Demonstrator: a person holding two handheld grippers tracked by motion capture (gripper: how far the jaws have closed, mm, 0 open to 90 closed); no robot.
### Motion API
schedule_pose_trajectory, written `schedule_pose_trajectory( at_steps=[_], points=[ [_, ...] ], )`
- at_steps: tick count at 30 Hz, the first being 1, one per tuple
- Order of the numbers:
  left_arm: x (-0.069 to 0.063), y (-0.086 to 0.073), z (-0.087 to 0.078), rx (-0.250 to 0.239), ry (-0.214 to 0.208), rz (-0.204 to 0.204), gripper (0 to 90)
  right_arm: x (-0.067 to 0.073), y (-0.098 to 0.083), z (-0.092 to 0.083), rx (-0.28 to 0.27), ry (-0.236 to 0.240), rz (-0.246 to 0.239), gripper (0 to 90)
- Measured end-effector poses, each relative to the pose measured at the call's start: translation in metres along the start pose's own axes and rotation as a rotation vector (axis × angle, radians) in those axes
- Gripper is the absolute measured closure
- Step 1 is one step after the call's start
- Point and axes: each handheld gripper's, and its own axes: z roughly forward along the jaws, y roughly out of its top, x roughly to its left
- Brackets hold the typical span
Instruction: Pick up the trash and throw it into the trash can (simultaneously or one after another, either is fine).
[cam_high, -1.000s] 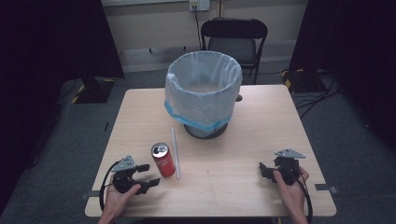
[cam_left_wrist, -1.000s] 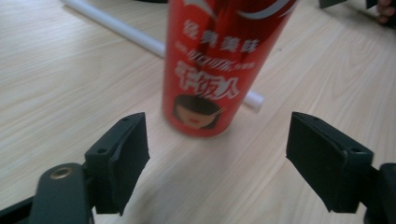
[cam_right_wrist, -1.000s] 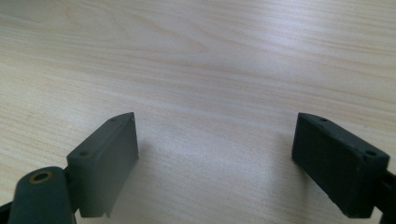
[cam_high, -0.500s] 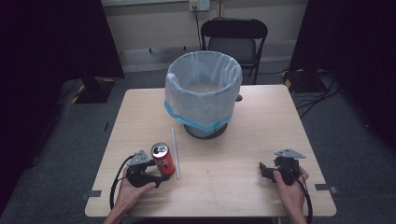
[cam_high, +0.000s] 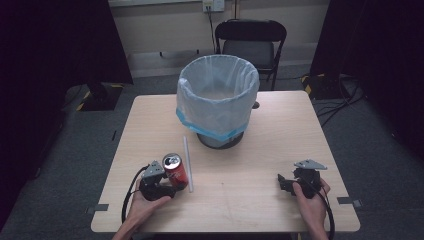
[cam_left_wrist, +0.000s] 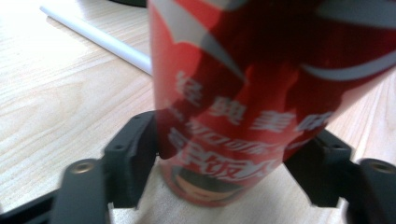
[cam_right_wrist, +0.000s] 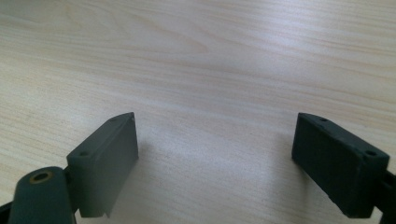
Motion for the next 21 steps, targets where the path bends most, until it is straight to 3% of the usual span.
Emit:
schedule_pose_trajectory(
  at_steps=[3, 5, 13, 21],
  points=[
    [0.001, 0.001, -0.002, -0.006, 0.006, -0.001, 33.1, 0.000, 0.000, 0.000, 0.000, 0.000, 0.000, 13.7],
    [0.003, 0.001, -0.005, -0.022, -0.002, -0.027, 33.9, 0.000, 0.000, 0.000, 0.000, 0.000, 0.001, 13.6],
    [0.002, 0.003, -0.009, -0.022, 0.005, -0.027, 34.1, 0.000, 0.000, 0.000, 0.000, 0.000, 0.000, 13.7],
    [0.001, 0.005, -0.017, -0.059, 0.011, -0.042, 34.1, 0.000, 0.000, 0.000, 0.000, 0.000, 0.000, 13.7]
  ],
)
